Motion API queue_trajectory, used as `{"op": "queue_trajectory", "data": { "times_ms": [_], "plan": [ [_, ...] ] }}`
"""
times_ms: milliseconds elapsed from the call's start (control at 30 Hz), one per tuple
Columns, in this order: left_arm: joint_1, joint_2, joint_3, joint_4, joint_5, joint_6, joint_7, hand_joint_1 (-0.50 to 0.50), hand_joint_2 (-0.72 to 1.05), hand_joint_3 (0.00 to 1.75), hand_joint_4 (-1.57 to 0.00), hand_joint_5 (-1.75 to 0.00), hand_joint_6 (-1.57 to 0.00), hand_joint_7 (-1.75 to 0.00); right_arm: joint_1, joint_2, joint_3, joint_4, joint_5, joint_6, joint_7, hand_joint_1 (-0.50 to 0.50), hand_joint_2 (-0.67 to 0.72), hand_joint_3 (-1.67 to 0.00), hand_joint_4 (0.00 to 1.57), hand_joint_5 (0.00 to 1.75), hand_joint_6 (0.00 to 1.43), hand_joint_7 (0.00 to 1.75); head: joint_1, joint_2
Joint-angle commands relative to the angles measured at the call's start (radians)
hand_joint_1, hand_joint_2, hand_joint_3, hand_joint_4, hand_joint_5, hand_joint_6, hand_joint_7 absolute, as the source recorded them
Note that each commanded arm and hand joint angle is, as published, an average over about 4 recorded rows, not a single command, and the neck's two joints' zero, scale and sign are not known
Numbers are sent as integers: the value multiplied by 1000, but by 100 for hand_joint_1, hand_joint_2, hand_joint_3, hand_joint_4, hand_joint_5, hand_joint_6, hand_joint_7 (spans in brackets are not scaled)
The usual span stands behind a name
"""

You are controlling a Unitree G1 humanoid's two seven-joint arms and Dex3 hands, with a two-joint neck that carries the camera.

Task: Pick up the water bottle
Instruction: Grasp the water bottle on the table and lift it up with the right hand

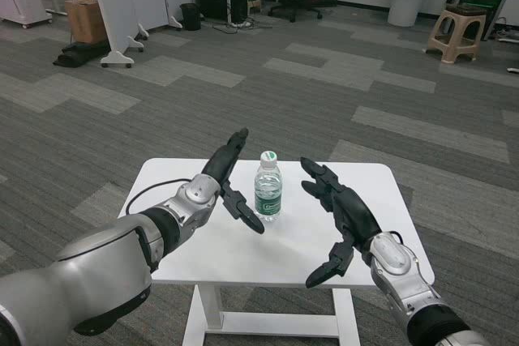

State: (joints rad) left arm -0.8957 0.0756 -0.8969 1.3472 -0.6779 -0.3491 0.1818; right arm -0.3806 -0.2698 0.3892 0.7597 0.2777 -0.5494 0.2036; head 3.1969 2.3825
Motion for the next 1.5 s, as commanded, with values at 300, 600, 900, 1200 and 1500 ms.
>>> {"op": "queue_trajectory", "data": {
  "times_ms": [300,600,900,1200,1500],
  "plan": [
    [-98,-76,-40,113,5,67,50,50,-46,9,0,0,0,0,8,-18,-1,-69,5,6,-2,-8,58,-48,0,39,0,7,-77,27],
    [-112,-93,-39,137,12,102,95,50,-46,9,0,0,0,0,29,-15,-5,-82,5,6,-3,-5,58,-48,0,44,0,9,-116,-23],
    [-112,-112,-47,136,16,152,154,50,-44,9,0,0,0,0,20,-25,-1,-82,5,6,-3,-4,60,-48,0,48,0,7,-122,-43],
    [-102,-114,-48,135,-79,206,157,50,-37,9,0,0,0,0,5,-33,4,-77,5,6,-3,-4,60,-48,0,39,0,7,-93,-35],
    [-77,-109,-47,128,-200,236,117,50,-37,9,0,0,0,0,-6,-39,22,-72,5,6,-3,-4,60,-48,0,41,0,7,-67,-12]
  ]
}}
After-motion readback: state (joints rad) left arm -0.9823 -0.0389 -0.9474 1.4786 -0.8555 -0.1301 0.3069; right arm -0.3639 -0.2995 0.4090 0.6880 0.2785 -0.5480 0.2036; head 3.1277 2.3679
